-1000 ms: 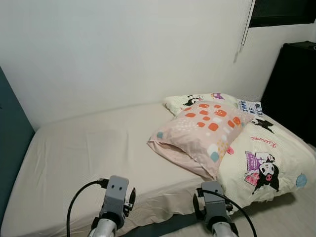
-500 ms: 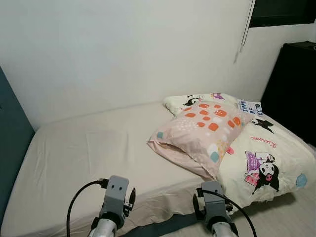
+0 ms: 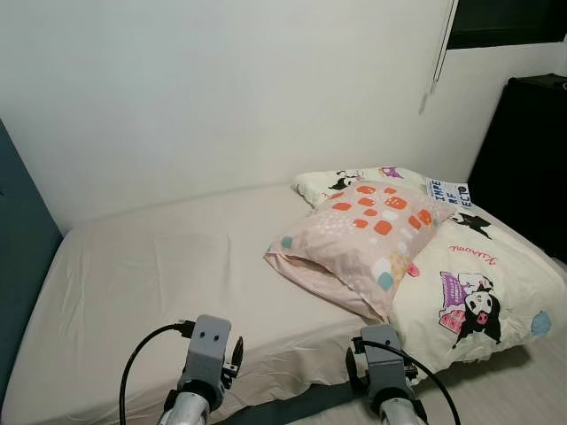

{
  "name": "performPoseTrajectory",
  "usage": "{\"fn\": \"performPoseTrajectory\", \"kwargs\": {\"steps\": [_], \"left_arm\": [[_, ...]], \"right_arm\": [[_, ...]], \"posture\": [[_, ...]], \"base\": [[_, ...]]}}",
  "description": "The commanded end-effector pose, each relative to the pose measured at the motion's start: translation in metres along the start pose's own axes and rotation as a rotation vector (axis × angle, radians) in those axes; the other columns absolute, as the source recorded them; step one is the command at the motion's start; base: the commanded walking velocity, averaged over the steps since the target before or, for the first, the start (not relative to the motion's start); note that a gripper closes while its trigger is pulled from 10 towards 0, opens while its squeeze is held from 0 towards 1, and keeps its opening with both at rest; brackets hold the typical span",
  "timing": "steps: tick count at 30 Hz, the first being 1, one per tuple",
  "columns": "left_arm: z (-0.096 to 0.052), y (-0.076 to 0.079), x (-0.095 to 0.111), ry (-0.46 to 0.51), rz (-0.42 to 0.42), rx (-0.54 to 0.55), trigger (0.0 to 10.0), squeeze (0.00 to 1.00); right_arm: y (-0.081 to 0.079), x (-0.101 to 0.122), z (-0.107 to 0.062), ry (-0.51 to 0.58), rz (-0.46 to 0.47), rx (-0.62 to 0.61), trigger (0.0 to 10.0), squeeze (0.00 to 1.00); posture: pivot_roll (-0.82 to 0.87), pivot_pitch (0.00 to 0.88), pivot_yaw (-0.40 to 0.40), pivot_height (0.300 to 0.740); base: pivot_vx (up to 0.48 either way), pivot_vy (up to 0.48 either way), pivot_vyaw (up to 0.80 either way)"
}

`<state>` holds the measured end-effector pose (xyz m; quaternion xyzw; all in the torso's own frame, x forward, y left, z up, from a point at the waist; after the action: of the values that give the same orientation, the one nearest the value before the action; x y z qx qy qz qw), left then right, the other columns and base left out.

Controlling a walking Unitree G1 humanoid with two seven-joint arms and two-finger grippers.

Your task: Clean up the room

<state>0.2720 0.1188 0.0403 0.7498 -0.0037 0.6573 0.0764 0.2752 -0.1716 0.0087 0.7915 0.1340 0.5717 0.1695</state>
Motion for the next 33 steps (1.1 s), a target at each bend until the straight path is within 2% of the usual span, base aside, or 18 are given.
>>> {"fn": "performPoseTrajectory", "kwargs": {"steps": [1,17,33], "left_arm": [[-0.0018,-0.0029,0.0007,-0.004,0.018,0.005,10.0,0.0],[-0.0014,-0.003,0.0005,-0.008,0.022,0.0,10.0,0.0],[-0.0009,-0.0023,0.0015,-0.004,0.023,-0.001,10.0,0.0]], "right_arm": [[-0.0025,-0.0034,-0.0009,-0.014,-0.008,0.009,10.0,0.0],[-0.0034,-0.0048,-0.0015,-0.028,0.02,0.006,10.0,0.0],[-0.0027,-0.0036,-0.0011,-0.019,0.008,0.006,10.0,0.0]], "posture": [[-0.02,0.031,0.017,0.74],[-0.02,0.031,0.023,0.74],[-0.02,0.033,0.022,0.74]], "base": [[0.0,0.0,0.0],[0.0,0.0,0.0],[0.0,0.0,0.0]]}}
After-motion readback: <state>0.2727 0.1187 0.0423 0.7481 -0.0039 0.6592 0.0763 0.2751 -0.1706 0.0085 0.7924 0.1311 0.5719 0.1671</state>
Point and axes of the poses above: a point about 5 cm out from each wrist's last joint towards the gripper, its own z axis pointing out of the wrist towards the gripper, its own x axis along the axis of the wrist's last joint, y = z × x, the point moved 1 cm from there along z, pointing out of the wrist towards the gripper, and after that the axes turned 11 degrees about -z, right-handed, at the moved point
